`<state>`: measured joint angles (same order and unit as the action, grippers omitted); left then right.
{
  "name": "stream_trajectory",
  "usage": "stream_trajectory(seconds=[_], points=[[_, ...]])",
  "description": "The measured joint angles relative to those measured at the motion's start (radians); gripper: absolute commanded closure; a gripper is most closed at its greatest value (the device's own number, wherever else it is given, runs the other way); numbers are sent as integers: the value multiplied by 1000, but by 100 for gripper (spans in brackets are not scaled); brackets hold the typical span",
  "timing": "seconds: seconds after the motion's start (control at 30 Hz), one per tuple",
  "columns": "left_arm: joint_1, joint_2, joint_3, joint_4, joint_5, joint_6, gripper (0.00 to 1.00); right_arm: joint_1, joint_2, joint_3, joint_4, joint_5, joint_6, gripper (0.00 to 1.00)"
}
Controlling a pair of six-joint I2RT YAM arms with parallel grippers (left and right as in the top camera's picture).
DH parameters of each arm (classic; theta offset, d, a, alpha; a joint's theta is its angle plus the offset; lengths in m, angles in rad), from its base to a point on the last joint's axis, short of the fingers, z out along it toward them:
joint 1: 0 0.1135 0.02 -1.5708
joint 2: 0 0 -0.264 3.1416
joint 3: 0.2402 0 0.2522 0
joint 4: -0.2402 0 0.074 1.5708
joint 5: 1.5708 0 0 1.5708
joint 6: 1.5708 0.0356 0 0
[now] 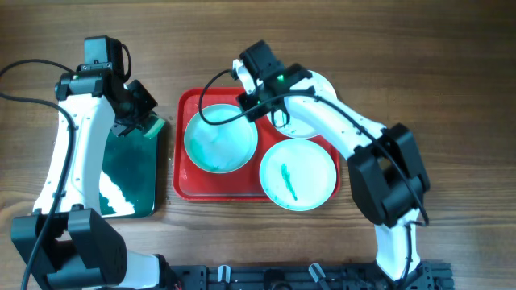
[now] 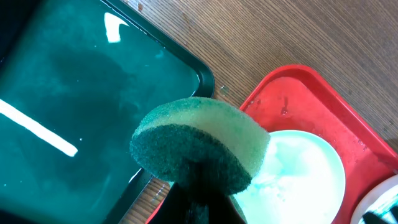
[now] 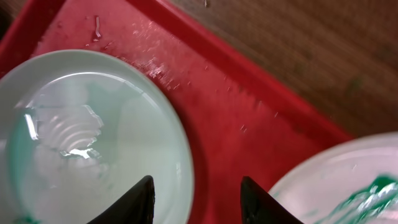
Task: Clean dirty plates on tray and stack at the side
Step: 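Lower the plate and scrub it again with the sponge in the left gripper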
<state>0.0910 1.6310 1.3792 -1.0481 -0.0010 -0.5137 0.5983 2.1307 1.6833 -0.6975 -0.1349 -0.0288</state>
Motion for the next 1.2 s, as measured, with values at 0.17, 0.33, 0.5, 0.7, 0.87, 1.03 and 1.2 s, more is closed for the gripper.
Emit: stream_trajectory(seconds=[0.17, 0.33, 0.5, 0.7, 0.87, 1.03, 1.2], points=[[0, 0, 0, 6, 0, 0, 96, 3, 150, 130, -58, -48, -181, 57], [0, 0, 0, 8, 0, 0, 96, 3, 165, 148, -60, -68, -177, 69], [0, 0, 0, 8, 0, 0, 96, 3, 189, 152, -60, -85, -88, 71], [0, 0, 0, 8, 0, 0, 96, 3, 211, 152, -62, -93, 44, 96], [-2, 0, 0, 9, 0, 0, 96, 5, 213, 159, -99, -119, 212, 96], [-71, 0, -21, 79, 0, 0, 96, 5, 213, 173, -212, -113, 505, 96], [-225, 23, -113, 238, -2, -12, 96, 6, 212, 183, -269, -83, 649, 96]])
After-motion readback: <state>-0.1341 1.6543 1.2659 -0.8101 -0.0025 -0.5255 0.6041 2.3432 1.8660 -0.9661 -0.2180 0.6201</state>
